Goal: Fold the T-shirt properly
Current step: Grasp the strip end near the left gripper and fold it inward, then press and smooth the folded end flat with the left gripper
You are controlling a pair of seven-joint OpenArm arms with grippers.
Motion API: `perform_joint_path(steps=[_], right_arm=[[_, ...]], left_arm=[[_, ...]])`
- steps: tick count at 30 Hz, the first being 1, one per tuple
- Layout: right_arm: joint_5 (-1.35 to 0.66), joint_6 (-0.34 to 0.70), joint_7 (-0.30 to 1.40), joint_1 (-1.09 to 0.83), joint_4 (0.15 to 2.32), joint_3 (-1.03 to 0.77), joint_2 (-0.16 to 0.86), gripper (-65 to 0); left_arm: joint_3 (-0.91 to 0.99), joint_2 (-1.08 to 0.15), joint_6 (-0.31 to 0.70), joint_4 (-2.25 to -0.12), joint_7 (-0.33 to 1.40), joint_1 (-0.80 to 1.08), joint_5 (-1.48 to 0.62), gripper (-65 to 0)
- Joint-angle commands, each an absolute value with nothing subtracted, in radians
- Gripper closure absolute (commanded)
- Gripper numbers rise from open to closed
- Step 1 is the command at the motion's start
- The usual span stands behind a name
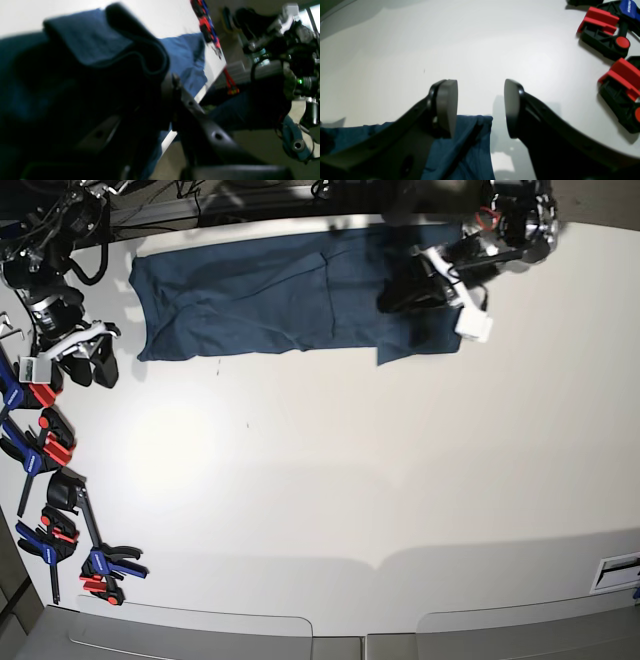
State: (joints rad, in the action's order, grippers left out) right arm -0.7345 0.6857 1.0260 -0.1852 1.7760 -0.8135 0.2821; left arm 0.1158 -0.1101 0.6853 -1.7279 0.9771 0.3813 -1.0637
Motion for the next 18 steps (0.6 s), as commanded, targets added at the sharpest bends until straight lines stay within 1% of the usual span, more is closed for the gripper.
perform_joint_path(steps=[1,6,11,12,14,15,16,18], right_arm=[[-0.758,0.690,1.003,-0.178,1.796,-0.817,0.299,-27.7],[-0.758,0.690,1.003,-0.178,1.796,-0.817,0.299,-27.7],[-0.758,0.690,1.003,-0.178,1.796,-0.817,0.299,-27.7],[-0.758,0.690,1.004,-0.178,1.796,-0.817,0.299,-27.7],[-0.759,0.690,1.003,-0.178,1.796,-0.817,0.299,-27.7],[-0.759,0.690,1.003,-0.178,1.796,-0.817,0.299,-27.7],[-0.759,0.690,1.003,-0.178,1.796,-0.817,0.299,-27.7],[-0.759,0.690,1.003,-0.178,1.796,-0.817,0.299,-27.7]], left_arm=[[0.091,-0.108,0.698,-1.746,0.965,0.366,-1.080,0.0],[-0.015,-0.108,0.698,-1.746,0.965,0.332,-1.007,0.0],[-0.041,-0.109,0.698,-1.746,0.923,0.332,-0.946,0.0],[-0.041,-0.108,0.698,-1.746,0.918,0.332,-0.946,-5.3],[-0.041,-0.108,0.698,-1.746,0.914,0.332,-0.947,-23.9],[-0.041,-0.108,0.698,-1.746,0.908,0.332,-0.951,-29.6],[-0.041,-0.108,0.698,-1.746,0.904,0.332,-0.963,-31.7],[-0.041,-0.108,0.698,-1.747,0.904,0.332,-1.008,-31.9]])
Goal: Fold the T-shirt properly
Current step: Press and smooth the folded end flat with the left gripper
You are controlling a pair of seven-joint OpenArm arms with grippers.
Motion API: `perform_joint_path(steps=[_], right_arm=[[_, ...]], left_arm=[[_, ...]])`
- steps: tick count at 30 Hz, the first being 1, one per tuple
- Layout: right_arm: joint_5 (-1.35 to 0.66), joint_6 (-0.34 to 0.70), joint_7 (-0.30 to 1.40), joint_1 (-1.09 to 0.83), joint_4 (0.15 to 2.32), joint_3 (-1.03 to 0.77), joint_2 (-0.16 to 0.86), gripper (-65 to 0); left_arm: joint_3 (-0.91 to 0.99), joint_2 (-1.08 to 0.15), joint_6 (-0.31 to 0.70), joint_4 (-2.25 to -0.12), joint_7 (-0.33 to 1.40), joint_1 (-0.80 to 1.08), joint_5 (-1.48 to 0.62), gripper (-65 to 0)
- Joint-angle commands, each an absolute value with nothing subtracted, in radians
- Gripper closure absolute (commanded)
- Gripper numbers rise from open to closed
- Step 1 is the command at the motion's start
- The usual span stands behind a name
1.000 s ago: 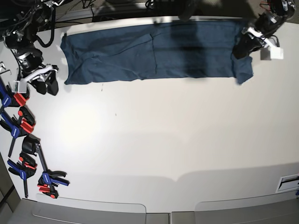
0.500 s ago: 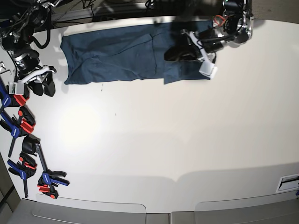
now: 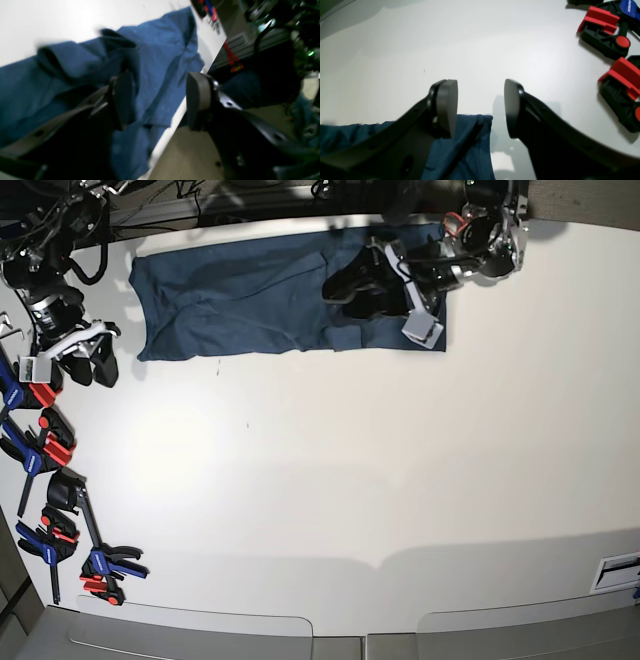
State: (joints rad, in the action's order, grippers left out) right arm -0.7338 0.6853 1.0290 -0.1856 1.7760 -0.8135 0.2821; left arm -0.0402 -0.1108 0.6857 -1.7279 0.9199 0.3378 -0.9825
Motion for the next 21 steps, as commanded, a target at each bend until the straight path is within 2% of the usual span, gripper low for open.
perform_joint_path(steps=[1,9,11,14,18,21], right_arm=[[-0.759,0.690,1.002,-0.178,1.795,-0.817,0.299,-27.7],[-0.759,0.690,1.003,-0.178,1.796,-0.817,0.299,-27.7],[-0.759,0.690,1.003,-0.178,1.795,-0.817,0.299,-27.7],[-0.759,0.690,1.003,-0.178,1.796,-0.817,0.299,-27.7],[-0.762,0.690,1.002,-0.178,1.796,-0.817,0.299,-27.7],[-0.762,0.690,1.003,-0.178,1.796,-0.817,0.299,-27.7]], left_arm=[[-0.041,-0.106,0.698,-1.747,0.904,0.332,-1.028,-31.9],[-0.038,-0.109,0.698,-1.764,0.905,0.329,-0.972,-30.4],[-0.038,-0.120,0.698,-1.783,0.904,0.329,-0.896,-21.8],[-0.038,-0.132,0.698,-1.807,0.904,0.330,-0.780,0.0],[-0.038,-0.131,0.681,-1.813,0.857,0.331,-0.628,0.0],[-0.043,-0.131,0.552,-1.813,0.783,0.330,-0.500,0.0]])
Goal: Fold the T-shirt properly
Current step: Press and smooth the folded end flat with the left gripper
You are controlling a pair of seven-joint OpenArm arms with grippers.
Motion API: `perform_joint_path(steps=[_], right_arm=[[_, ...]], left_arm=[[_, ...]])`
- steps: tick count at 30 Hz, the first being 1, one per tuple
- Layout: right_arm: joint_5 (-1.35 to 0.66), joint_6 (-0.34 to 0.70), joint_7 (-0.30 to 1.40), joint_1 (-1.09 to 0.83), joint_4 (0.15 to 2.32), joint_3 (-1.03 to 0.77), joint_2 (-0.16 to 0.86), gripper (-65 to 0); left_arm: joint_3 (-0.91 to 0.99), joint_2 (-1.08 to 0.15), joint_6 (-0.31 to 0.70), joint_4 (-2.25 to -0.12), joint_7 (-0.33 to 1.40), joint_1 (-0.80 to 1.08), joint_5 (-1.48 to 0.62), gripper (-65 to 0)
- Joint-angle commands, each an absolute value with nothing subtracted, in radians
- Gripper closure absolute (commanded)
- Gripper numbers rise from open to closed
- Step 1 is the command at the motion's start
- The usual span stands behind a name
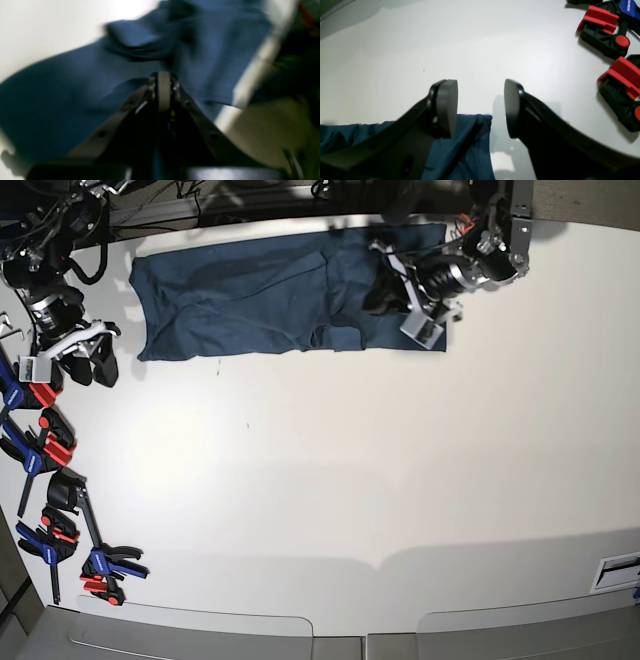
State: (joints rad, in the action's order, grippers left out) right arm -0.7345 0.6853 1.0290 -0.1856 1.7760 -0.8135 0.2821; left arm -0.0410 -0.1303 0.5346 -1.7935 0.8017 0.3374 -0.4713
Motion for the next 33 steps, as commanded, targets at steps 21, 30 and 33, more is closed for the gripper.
perform_joint_path(steps=[21,30,33], right_arm=[[-0.762,0.689,0.999,-0.178,1.796,-0.817,0.297,-27.7],[-0.762,0.689,0.999,-0.178,1.796,-0.817,0.297,-27.7],[-0.761,0.689,1.000,-0.178,1.796,-0.817,0.297,-27.7]], left_arm=[[-0.406,-0.131,0.598,-1.814,0.624,0.271,-0.398,0.0],[-0.355,-0.132,0.636,-1.972,0.764,0.281,-0.393,0.0],[-0.282,-0.140,0.513,-2.052,0.761,0.312,-0.320,0.0]])
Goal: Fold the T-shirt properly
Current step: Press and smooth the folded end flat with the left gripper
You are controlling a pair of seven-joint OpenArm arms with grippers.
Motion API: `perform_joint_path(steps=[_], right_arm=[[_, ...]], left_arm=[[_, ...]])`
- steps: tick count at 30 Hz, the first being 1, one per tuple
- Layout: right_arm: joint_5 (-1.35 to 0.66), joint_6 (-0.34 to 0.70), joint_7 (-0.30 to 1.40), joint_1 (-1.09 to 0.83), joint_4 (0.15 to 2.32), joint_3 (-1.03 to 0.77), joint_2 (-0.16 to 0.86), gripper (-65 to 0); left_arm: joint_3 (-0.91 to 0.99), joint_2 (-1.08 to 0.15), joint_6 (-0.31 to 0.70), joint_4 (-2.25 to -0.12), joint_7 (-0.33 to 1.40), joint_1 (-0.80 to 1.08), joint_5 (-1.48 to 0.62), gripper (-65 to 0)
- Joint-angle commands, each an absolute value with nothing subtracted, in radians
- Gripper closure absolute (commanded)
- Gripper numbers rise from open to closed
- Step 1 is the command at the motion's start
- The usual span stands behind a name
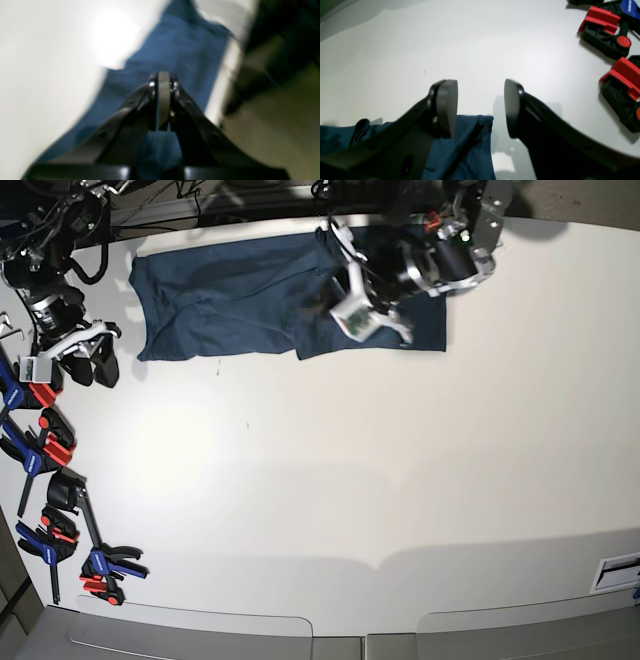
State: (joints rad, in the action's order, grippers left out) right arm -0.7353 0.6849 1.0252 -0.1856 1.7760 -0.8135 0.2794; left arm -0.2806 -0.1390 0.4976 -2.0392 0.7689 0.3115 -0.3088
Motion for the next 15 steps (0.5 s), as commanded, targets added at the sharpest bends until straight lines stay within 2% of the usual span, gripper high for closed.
perform_joint_path(steps=[1,3,5,9,15], right_arm=[[-0.762,0.689,1.000,-0.178,1.796,-0.817,0.297,-27.7],[-0.762,0.689,0.999,-0.178,1.796,-0.817,0.297,-27.7],[-0.762,0.689,0.998,-0.177,1.796,-0.817,0.297,-27.7],[-0.762,0.689,0.994,-0.177,1.795,-0.817,0.297,-27.7],[-0.762,0.689,0.994,-0.177,1.796,-0.817,0.297,-27.7]], left_arm=[[-0.255,-0.143,0.459,-2.063,0.757,0.323,-0.281,0.0],[-0.208,-0.157,0.369,-2.061,0.760,0.346,-0.211,0.0],[-0.177,-0.181,0.331,-2.061,0.769,0.378,-0.179,0.0],[-0.172,-0.231,0.332,-2.061,0.768,0.460,-0.189,0.0],[-0.176,-0.231,0.333,-2.061,0.712,0.541,-0.191,0.0]])
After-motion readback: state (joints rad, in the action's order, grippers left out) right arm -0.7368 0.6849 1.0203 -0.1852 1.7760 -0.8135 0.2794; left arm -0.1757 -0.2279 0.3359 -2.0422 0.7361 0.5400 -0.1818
